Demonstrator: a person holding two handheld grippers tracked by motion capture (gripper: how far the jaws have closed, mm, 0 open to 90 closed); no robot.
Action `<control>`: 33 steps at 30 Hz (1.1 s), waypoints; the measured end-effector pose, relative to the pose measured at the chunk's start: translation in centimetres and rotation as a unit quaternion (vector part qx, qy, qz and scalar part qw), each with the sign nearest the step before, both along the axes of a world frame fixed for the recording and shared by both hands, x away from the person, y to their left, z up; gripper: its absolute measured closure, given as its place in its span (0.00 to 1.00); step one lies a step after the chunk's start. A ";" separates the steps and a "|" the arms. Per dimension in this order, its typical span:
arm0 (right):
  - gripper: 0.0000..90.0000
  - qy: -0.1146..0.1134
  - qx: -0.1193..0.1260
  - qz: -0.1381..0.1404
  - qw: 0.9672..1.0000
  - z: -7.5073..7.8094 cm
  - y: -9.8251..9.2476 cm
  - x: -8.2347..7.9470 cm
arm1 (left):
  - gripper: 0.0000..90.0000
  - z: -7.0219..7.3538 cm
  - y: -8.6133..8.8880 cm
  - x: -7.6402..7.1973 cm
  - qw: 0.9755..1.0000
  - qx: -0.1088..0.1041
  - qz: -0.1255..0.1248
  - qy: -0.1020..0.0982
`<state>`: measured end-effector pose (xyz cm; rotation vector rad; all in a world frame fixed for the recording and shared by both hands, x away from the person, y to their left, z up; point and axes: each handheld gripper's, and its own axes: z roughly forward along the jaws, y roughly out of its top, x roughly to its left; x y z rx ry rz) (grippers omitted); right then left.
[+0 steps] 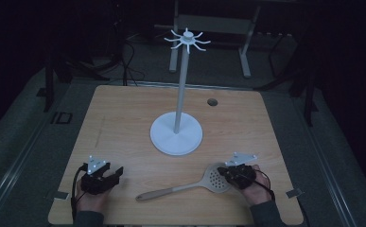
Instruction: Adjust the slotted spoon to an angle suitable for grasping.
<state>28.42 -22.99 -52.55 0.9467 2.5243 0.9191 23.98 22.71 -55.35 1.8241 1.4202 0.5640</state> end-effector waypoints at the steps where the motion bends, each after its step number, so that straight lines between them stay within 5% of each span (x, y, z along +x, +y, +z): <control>1: 1.00 0.001 0.005 0.000 1.000 -0.1 -0.2 -0.1 | 0.47 0.0 0.0 0.0 1.000 0.001 -0.001 0.000; 3: 1.00 0.007 0.021 -0.004 1.000 -0.1 -0.6 -0.3 | 0.47 0.0 0.0 0.0 1.000 0.001 -0.001 0.000; 18: 1.00 0.021 0.032 -0.015 0.999 -0.6 -1.4 -2.2 | 0.47 0.0 0.1 0.0 1.000 0.000 0.001 0.000; 33: 1.00 0.040 0.037 0.008 0.998 -0.4 -0.8 -3.9 | 0.47 -0.1 0.0 0.0 1.000 0.001 0.000 0.001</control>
